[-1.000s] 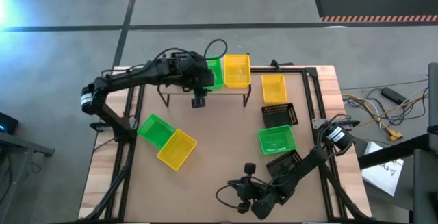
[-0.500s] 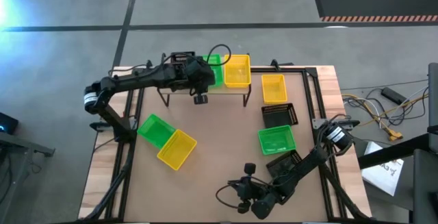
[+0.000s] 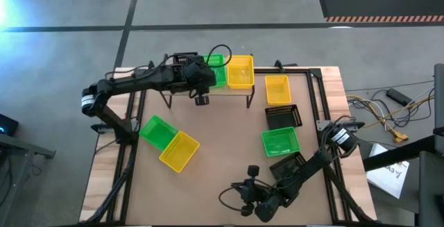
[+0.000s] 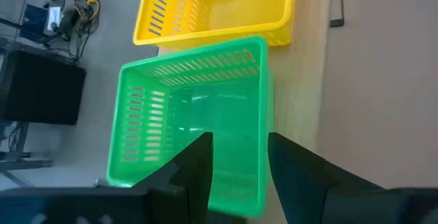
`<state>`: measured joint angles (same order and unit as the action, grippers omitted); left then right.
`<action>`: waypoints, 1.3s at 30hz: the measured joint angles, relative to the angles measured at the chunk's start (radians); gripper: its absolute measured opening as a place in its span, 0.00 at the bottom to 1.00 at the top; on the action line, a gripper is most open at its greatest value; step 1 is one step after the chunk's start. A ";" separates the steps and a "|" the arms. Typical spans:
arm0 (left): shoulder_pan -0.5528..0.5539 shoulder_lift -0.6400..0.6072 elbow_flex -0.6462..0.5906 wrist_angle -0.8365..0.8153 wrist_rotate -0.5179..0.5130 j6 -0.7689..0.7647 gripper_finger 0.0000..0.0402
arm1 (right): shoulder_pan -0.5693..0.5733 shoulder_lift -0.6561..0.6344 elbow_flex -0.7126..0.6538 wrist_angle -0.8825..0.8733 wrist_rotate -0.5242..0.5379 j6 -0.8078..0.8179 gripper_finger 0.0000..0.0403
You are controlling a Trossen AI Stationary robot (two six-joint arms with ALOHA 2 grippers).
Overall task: Stack baskets on shelf by color
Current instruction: Adjust the green bin on the shelf, then stack the right yellow bin on top of the yellow bin on the shelf
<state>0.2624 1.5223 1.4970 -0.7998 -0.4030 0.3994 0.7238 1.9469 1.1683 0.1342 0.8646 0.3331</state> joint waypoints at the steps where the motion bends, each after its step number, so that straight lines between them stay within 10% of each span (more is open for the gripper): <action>1: -0.015 -0.017 -0.003 -0.016 0.000 -0.008 0.31 | 0.000 0.000 0.000 -0.001 0.000 0.000 0.04; 11: -0.348 -0.267 -0.254 -0.079 0.001 -0.276 0.31 | 0.010 0.000 -0.014 0.002 0.000 0.020 0.04; 20: -0.810 -0.462 -0.587 -0.080 0.003 -0.888 0.31 | 0.013 0.000 -0.041 0.004 0.003 0.052 0.04; 27: -1.098 -0.445 -0.746 0.025 -0.125 -1.284 0.31 | 0.081 -0.034 -0.037 -0.049 0.255 0.068 0.04; 39: -1.162 -0.148 -0.789 0.756 -0.360 -0.982 0.31 | 0.278 -0.347 -0.015 -0.554 0.123 0.663 0.04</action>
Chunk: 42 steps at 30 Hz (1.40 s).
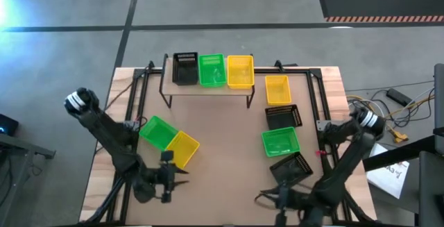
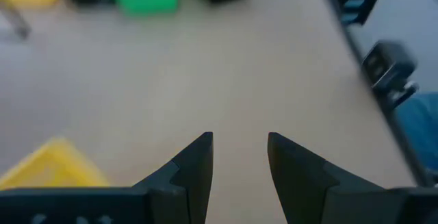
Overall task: Stack baskets on shelf by color
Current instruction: Stack the right yellow bin on top of the yellow bin on the shelf
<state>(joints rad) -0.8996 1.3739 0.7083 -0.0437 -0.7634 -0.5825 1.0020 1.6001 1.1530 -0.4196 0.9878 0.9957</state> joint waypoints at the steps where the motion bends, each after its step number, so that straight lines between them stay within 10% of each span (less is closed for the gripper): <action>1: 0.003 0.025 0.000 0.075 -0.008 0.057 0.31 | 0.013 -0.019 0.000 -0.073 -0.004 0.088 0.04; 9: 0.047 0.155 0.000 0.537 -0.035 0.411 0.31 | 0.032 -0.119 -0.001 -0.438 -0.273 0.544 0.07; 25: 0.091 0.150 0.008 0.548 -0.033 0.377 0.31 | -0.201 -0.106 -0.001 -0.629 -0.439 0.517 0.39; 35: 0.065 -0.095 0.070 -0.138 -0.013 -0.080 0.31 | -0.559 -0.118 0.000 -0.541 -0.472 0.039 0.42; 42: -0.009 -0.179 0.070 -0.550 0.198 -0.463 0.31 | -0.757 -0.115 0.003 -0.544 -0.476 -0.103 0.52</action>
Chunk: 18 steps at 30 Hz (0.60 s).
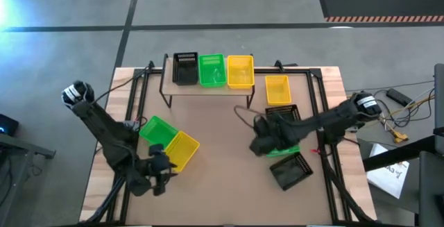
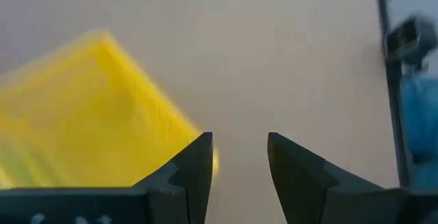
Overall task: Stack baskets on shelf by color
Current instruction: Stack the right yellow bin on top of the yellow bin on the shelf
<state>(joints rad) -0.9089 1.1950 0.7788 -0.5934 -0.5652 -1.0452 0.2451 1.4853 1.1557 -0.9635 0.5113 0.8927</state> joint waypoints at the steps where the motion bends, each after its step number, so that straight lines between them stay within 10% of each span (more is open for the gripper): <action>1: -0.013 0.000 0.000 -0.023 0.017 -0.044 0.31 | -0.031 0.000 0.000 -0.024 -0.006 0.002 0.53; 9: -0.106 0.084 0.000 0.044 -0.034 -0.154 0.31 | -0.252 -0.001 0.000 -0.139 -0.049 -0.076 0.52; 18: -0.117 0.254 0.008 0.260 -0.160 -0.073 0.31 | -0.412 -0.002 -0.029 -0.153 -0.049 -0.575 0.48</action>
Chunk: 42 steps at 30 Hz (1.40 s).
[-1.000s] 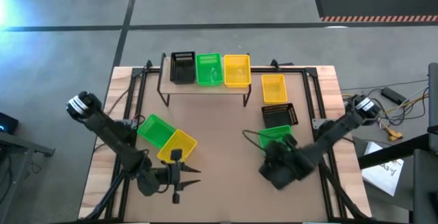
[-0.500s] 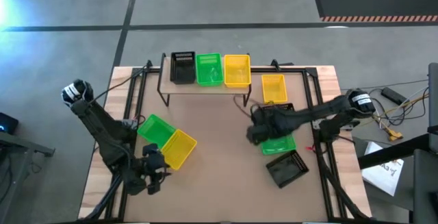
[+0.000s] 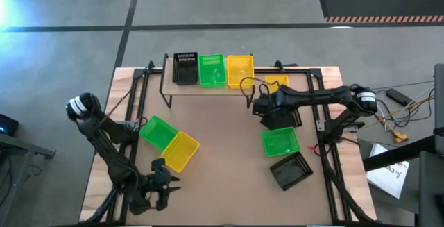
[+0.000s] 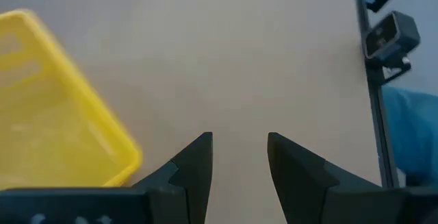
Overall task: Stack baskets on shelf by color
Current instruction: Stack the right yellow bin on top of the yellow bin on the shelf
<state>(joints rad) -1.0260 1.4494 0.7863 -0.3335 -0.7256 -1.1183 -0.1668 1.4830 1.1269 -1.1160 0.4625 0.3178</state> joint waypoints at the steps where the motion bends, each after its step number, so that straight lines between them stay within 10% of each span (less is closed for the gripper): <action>1: -0.001 0.014 0.001 0.022 0.000 0.011 0.31 | -0.015 -0.001 -0.007 0.001 0.000 -0.059 0.47; 20: 0.003 0.041 0.000 0.087 0.009 0.082 0.31 | -0.266 -0.002 -0.115 0.228 -0.235 -0.411 0.22; 31: 0.005 0.041 0.000 0.087 0.002 0.085 0.31 | -0.268 -0.004 -0.165 0.291 -0.210 -0.439 0.03; 42: 0.005 0.040 0.000 0.089 -0.016 0.088 0.31 | -0.156 -0.182 0.038 0.120 0.044 -0.294 0.02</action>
<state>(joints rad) -1.0206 1.4899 0.7868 -0.2443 -0.7418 -1.0302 -0.3227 1.3011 1.1652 -0.9962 0.5062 0.0238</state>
